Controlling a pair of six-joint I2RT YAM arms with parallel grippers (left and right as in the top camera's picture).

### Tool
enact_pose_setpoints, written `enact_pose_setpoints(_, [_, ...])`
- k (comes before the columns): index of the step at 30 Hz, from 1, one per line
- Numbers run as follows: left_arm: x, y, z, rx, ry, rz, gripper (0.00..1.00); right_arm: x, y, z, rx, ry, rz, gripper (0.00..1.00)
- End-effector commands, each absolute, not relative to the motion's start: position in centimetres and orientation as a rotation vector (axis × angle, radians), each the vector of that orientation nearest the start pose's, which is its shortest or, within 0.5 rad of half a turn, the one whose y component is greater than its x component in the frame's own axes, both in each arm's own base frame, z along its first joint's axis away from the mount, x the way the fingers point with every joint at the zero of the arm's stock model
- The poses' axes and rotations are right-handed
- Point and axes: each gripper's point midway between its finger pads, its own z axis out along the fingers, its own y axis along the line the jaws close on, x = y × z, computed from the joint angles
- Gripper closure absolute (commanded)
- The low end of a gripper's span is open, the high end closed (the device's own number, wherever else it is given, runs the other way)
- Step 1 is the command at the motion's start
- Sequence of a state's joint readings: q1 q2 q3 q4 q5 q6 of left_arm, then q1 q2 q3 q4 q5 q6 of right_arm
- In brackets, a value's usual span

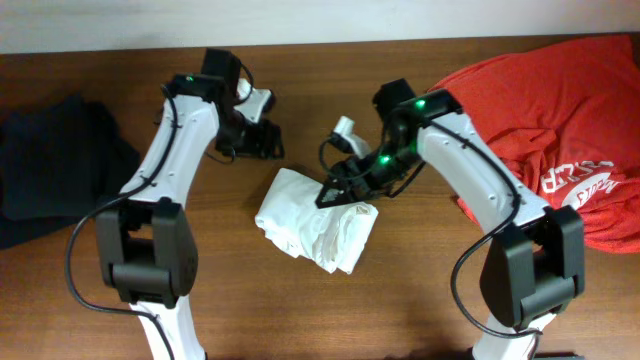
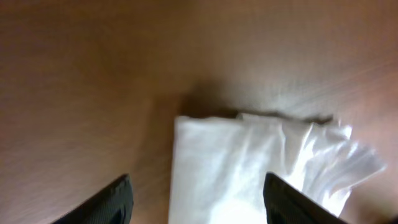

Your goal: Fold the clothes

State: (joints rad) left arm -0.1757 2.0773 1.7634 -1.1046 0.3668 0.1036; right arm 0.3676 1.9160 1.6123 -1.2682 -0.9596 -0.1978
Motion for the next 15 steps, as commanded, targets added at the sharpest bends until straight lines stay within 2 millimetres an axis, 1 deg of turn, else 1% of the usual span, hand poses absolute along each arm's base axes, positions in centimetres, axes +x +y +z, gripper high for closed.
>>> enact_pose_setpoints(1, [38.6,-15.5,5.7,0.668,2.895,-0.695,0.34,26.5,28.7,15.6,-0.883,2.720,1.587,0.25])
enact_pose_setpoints(2, [38.0,-15.5,4.3,0.672,2.904,-0.697,0.33,25.8,28.9,13.9,-0.874,2.749,1.594,0.25])
enact_pose_setpoints(3, [37.4,-15.5,3.1,0.674,2.914,-0.697,0.33,24.6,28.7,11.5,-0.844,2.797,1.600,0.24])
enact_pose_setpoints(4, [36.7,-15.3,2.4,0.671,2.936,-0.697,0.33,23.8,28.4,9.8,-0.823,2.824,1.604,0.24])
enact_pose_setpoints(5, [35.6,-14.9,1.6,0.662,2.978,-0.689,0.33,22.6,27.6,7.6,-0.793,2.871,1.587,0.24])
enact_pose_setpoints(6, [34.7,-14.4,1.2,0.656,3.019,-0.674,0.33,21.8,26.4,5.1,-0.765,2.955,1.482,0.24])
enact_pose_setpoints(7, [33.9,-13.8,0.8,0.631,3.074,-0.635,0.33,21.6,25.5,3.7,-0.726,3.031,1.376,0.24])
enact_pose_setpoints(8, [32.3,-12.2,0.4,0.561,3.195,-0.524,0.35,22.1,21.0,-0.6,-0.484,3.281,0.849,0.25])
enact_pose_setpoints(9, [31.3,-11.0,0.3,0.507,3.272,-0.434,0.37,23.3,17.9,-2.0,-0.317,3.338,0.531,0.25])
enact_pose_setpoints(10, [30.6,-10.2,0.3,0.401,3.336,-0.354,0.38,24.4,16.3,-2.4,-0.254,3.329,0.399,0.25])
enact_pose_setpoints(11, [30.1,-10.1,0.4,0.285,3.378,-0.335,0.38,26.1,14.9,-2.4,-0.204,3.294,0.333,0.25])
enact_pose_setpoints(12, [29.6,-10.1,0.5,0.132,3.419,-0.310,0.38,28.5,13.6,-1.7,-0.141,3.245,0.288,0.25])
enact_pose_setpoints(13, [29.2,-10.2,0.6,0.073,3.439,-0.295,0.38,30.4,13.0,-0.9,-0.112,3.201,0.290,0.25])
enact_pose_setpoints(15, [28.6,-11.2,0.8,-0.006,3.463,-0.261,0.38,34.0,12.3,1.4,-0.135,3.108,0.299,0.25])
